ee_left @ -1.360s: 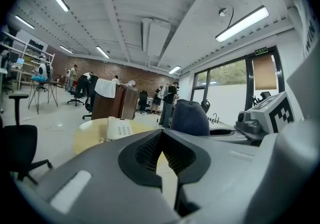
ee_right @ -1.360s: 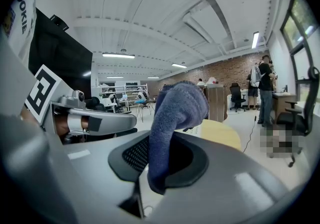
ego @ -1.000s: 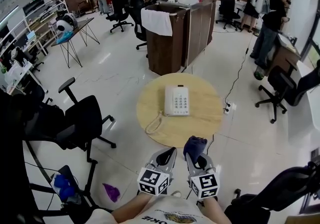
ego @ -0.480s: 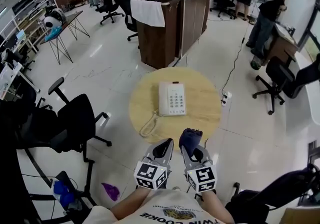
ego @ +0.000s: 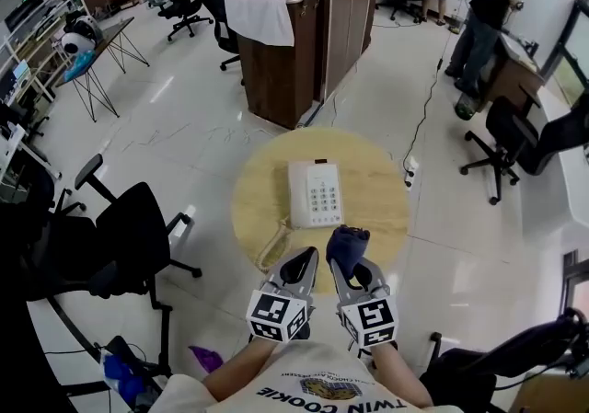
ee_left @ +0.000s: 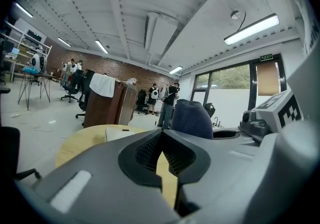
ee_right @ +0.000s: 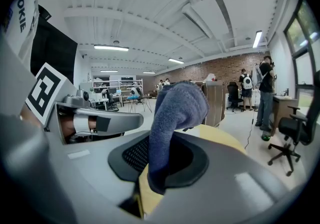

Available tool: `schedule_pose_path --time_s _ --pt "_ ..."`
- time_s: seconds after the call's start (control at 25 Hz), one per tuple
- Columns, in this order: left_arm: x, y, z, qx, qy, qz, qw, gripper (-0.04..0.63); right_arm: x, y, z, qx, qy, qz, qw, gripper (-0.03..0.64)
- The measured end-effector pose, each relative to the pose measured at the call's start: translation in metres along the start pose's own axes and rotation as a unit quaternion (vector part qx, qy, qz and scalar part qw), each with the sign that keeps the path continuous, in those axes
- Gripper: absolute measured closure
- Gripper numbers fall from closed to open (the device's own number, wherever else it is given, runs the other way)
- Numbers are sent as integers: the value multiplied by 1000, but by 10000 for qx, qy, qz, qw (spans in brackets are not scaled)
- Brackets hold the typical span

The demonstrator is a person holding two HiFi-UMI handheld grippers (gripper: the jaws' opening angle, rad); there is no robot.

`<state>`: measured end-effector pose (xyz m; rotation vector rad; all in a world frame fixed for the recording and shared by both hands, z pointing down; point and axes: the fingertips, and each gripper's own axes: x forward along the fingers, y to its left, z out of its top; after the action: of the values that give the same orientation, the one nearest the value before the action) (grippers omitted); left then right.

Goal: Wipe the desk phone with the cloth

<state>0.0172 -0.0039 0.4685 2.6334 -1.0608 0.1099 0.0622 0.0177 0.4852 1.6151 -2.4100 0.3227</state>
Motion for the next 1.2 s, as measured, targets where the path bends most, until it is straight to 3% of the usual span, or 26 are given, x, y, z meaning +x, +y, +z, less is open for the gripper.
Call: schedule_pose_path --time_s 0.52,0.84,1.2 --pt "36 63 23 -82 10 -254 9996 603 73 -8 30 -122 100 -236 9996 552" --pt "62 77 26 -207 60 -242 9995 603 99 -20 41 -149 101 -177 9997 552" --pt "88 89 26 -292 86 294 9991 603 135 -56 48 -140 50 282 9995 552"
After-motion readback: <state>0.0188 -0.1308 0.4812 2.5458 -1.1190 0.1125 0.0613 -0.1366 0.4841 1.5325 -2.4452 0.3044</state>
